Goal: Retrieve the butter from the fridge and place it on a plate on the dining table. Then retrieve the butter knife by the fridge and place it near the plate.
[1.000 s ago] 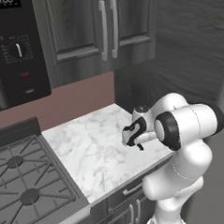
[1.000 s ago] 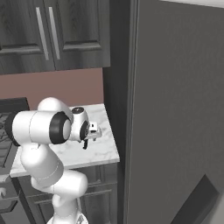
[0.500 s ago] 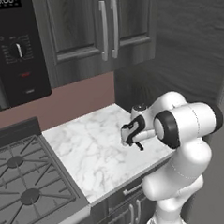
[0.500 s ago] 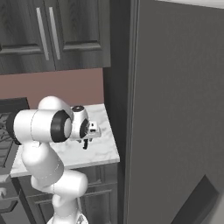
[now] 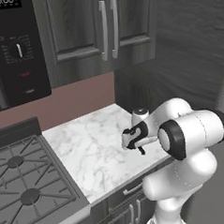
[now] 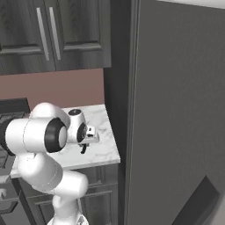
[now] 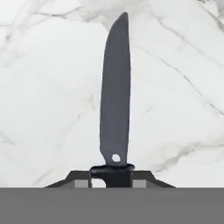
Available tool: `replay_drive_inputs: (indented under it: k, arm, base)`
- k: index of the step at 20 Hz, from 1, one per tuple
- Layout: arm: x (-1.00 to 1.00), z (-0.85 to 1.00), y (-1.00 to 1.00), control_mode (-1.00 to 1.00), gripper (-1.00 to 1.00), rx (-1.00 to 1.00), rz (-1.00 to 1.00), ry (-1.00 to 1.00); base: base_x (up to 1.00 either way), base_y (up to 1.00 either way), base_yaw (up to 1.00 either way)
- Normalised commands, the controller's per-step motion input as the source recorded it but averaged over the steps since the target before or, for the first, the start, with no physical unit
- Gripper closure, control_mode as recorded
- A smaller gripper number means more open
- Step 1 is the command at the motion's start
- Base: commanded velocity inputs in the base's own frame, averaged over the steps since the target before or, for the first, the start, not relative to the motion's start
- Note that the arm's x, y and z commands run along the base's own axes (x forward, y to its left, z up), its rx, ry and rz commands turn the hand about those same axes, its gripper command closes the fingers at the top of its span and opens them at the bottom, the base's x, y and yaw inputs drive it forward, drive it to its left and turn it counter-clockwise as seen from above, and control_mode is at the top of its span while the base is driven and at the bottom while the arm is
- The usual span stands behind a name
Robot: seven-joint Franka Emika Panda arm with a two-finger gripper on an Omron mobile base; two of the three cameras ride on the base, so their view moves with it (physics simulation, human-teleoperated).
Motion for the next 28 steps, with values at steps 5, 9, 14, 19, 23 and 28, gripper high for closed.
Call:
replay_drive_inputs:
  k: [5, 9, 14, 19, 23, 28]
  arm:
    - [0.00, 0.28, 0.00, -1.00, 1.00, 0.02, -0.08, 0.01]
    - [-0.37, 0.69, -0.06, -1.00, 1.00, 0.10, -0.09, 0.08]
    - [-0.97, 0.83, -0.06, -1.00, 1.00, 0.13, -0.06, 0.11]
    - [-1.00, 0.71, 0.00, -1.00, 1.00, 0.02, -0.05, 0.06]
    - [-1.00, 0.43, 0.00, -1.00, 1.00, -0.05, -0.06, 0.00]
    - [-0.91, 0.43, 0.00, -1.00, 1.00, -0.08, -0.04, -0.06]
  base:
    - [0.00, 0.00, 0.00]
    - [0.00, 0.00, 0.00]
    - [0.00, 0.00, 0.00]
    - [0.00, 0.00, 0.00]
    - [0.00, 0.00, 0.00]
    - [0.00, 0.00, 0.00]
